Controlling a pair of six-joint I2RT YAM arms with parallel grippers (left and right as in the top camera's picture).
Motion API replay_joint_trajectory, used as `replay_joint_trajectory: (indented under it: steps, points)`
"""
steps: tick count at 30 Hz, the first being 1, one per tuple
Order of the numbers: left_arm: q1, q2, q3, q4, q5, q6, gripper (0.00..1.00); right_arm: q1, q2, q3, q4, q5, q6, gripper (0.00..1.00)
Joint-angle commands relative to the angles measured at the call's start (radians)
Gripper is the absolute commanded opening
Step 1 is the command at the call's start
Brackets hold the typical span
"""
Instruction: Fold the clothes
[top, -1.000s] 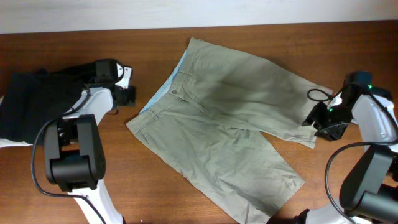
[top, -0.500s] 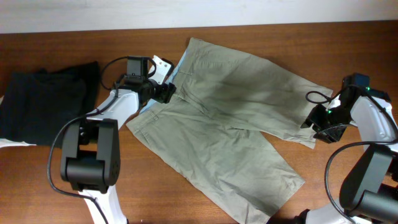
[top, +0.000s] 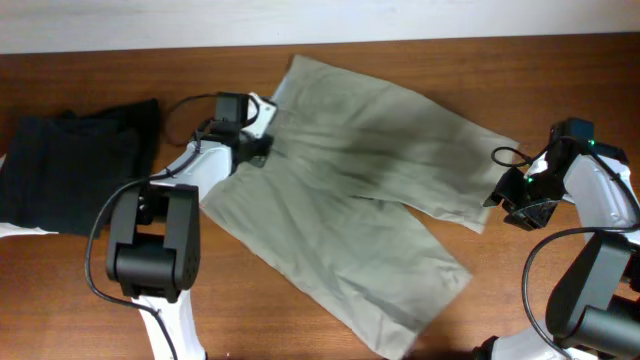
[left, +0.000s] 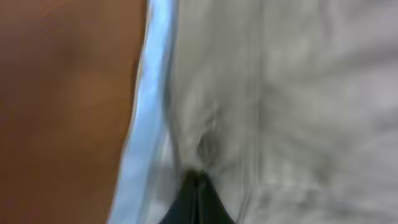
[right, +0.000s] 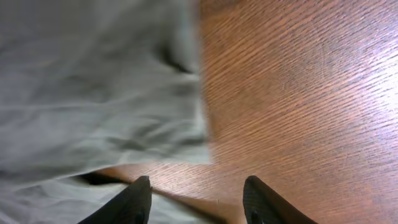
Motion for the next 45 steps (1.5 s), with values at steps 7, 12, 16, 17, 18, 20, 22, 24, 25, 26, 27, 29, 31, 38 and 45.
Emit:
replay_joint_trajectory:
  steps: [7, 12, 16, 17, 18, 20, 22, 24, 25, 26, 27, 29, 31, 38, 45]
  points:
    - [0.263, 0.040, -0.041, -0.175, -0.094, -0.158, 0.02, 0.027, 0.008, -0.013, -0.002, -0.122, -0.148, 0.53]
    - [0.216, -0.131, -0.034, -0.200, -0.085, -0.158, 0.25, 0.164, 0.008, -0.058, -0.003, -0.172, -0.206, 0.57]
    - [0.183, -0.339, -0.034, -0.220, -0.085, -0.158, 0.54, 0.311, 0.008, -0.130, 0.004, -0.148, -0.204, 0.57]
    - [0.179, -0.394, -0.034, -0.227, -0.085, -0.158, 0.58, 0.342, 0.008, -0.154, 0.008, -0.135, -0.205, 0.57]
    - [0.179, -0.440, -0.034, -0.237, -0.085, -0.158, 0.59, 0.374, 0.008, -0.184, 0.020, -0.130, -0.208, 0.57]
    - [0.179, -0.520, -0.034, -0.275, -0.084, -0.158, 0.60, 0.419, 0.008, -0.237, 0.066, -0.131, -0.221, 0.56]
    - [0.179, -0.578, -0.034, -0.317, -0.085, -0.158, 0.60, 0.453, 0.008, -0.286, 0.122, -0.131, -0.222, 0.47]
    - [0.179, -0.615, -0.034, -0.357, -0.085, -0.158, 0.60, 0.461, 0.008, -0.323, 0.194, -0.120, -0.196, 0.12]
    - [0.179, -0.625, -0.034, -0.371, -0.085, -0.158, 0.60, 0.455, 0.008, -0.323, 0.209, -0.091, -0.174, 0.04]
    - [0.179, -0.629, -0.034, -0.380, -0.085, -0.158, 0.60, 0.447, 0.008, -0.321, 0.221, -0.056, -0.155, 0.04]
    - [0.179, -0.629, -0.034, -0.394, -0.085, -0.158, 0.60, 0.423, 0.008, -0.311, 0.225, 0.042, -0.111, 0.04]
    - [0.179, -0.629, -0.034, -0.420, -0.084, -0.158, 0.60, 0.365, 0.008, -0.294, 0.225, 0.170, -0.061, 0.04]
    - [0.179, -0.629, -0.034, -0.449, -0.084, -0.158, 0.60, 0.271, 0.008, -0.273, 0.230, 0.224, -0.059, 0.04]
    - [0.174, -0.629, -0.034, -0.553, -0.084, -0.158, 0.64, 0.006, 0.008, -0.218, 0.324, -0.010, -0.043, 0.50]
    - [0.175, -0.629, -0.034, -0.812, -0.086, -0.165, 0.64, -0.106, -0.055, -0.199, 0.065, -0.354, -0.233, 0.50]
